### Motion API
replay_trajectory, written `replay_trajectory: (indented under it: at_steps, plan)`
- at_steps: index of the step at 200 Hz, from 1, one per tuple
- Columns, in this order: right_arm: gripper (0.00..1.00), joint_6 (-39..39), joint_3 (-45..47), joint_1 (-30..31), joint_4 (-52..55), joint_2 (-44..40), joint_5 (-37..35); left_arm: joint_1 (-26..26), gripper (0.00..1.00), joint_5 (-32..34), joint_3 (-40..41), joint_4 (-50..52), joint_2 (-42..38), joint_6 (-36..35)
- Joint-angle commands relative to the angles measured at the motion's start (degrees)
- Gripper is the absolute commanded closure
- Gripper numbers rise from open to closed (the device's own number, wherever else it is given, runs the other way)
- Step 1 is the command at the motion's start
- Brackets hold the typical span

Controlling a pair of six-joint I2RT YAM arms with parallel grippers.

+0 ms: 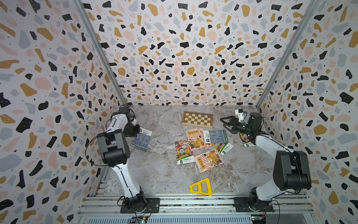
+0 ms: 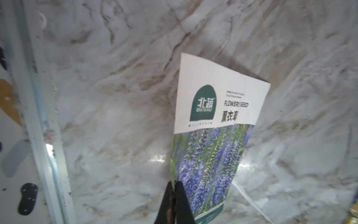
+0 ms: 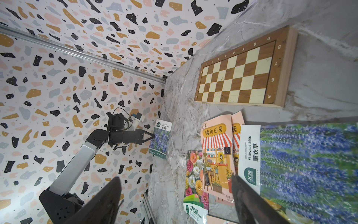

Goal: Arrange the seed packets in a row
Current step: Place the seed packet at the center of the board.

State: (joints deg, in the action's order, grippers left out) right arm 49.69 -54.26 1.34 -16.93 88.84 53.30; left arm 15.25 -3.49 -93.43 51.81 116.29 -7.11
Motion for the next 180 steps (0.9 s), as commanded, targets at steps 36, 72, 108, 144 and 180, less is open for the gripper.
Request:
replay_trajectory:
  at_steps: [36,72,108,144,180]
  plan:
    - [0.11,0.0,0.2,-0.2,-1.4,-1.8,-0.5,-0.2,0.99,16.0,4.2,-9.1,1.3,-3.9]
    - [0.11,0.0,0.1,-0.1,-1.4,-1.0,-0.5,0.3,0.81,20.0,4.7,-10.2,1.7,-3.0]
    - [0.11,-0.3,0.1,-0.2,-1.2,-1.0,-0.6,0.3,0.37,17.6,4.3,-8.4,-0.3,3.0]
    - [0.11,-0.4,0.2,-0.1,-1.2,-1.1,-0.9,0.1,0.27,6.8,2.0,-2.4,-0.1,14.3]
    - [0.11,-0.6,0.8,-0.2,-1.1,-1.6,-1.1,0.0,0.34,0.7,3.8,-3.4,1.5,19.9]
